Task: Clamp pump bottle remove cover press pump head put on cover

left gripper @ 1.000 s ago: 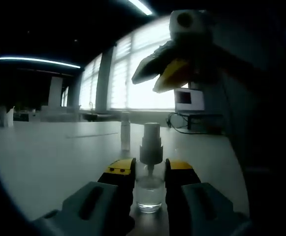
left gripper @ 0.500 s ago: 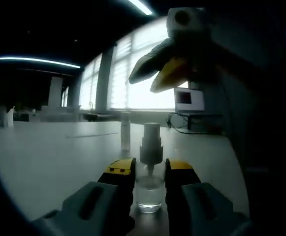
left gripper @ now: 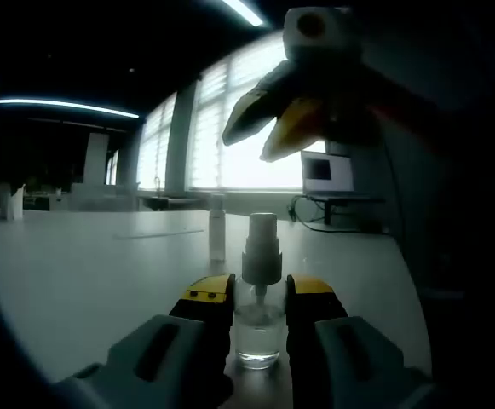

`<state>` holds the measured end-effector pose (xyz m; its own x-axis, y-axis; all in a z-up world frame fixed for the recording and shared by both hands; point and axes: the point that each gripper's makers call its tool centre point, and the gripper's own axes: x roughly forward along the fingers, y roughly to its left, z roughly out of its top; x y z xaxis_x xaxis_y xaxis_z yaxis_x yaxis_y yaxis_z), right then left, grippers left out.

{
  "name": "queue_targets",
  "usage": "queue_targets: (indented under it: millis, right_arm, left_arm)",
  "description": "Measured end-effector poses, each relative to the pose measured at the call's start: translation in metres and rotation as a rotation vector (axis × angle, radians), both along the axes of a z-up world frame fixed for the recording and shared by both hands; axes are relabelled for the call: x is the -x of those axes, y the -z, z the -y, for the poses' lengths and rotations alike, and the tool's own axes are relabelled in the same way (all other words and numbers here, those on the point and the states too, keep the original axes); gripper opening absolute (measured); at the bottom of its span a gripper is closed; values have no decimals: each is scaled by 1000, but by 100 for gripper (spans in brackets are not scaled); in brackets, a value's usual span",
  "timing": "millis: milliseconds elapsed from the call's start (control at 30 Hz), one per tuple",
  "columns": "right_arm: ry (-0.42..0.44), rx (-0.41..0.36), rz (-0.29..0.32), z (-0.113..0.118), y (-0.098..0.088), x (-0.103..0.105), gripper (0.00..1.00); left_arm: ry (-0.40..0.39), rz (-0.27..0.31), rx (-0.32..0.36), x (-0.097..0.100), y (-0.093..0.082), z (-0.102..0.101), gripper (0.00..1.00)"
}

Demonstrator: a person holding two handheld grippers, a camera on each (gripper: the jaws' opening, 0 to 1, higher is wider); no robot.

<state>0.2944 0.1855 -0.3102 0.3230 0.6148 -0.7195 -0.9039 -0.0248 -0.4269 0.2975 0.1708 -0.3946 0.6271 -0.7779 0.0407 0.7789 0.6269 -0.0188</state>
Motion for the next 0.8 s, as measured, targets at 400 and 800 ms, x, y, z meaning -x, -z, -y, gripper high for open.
queue_targets:
  millis: [400,800]
  right_arm:
    - [-7,62,-5,2,3,-1,14]
    - [-9,84,-4,10,-4,-18,14]
  left_arm:
    - [2,-1,1,0,0,0,15]
    - [1,-1,1,-1,1,-1,15]
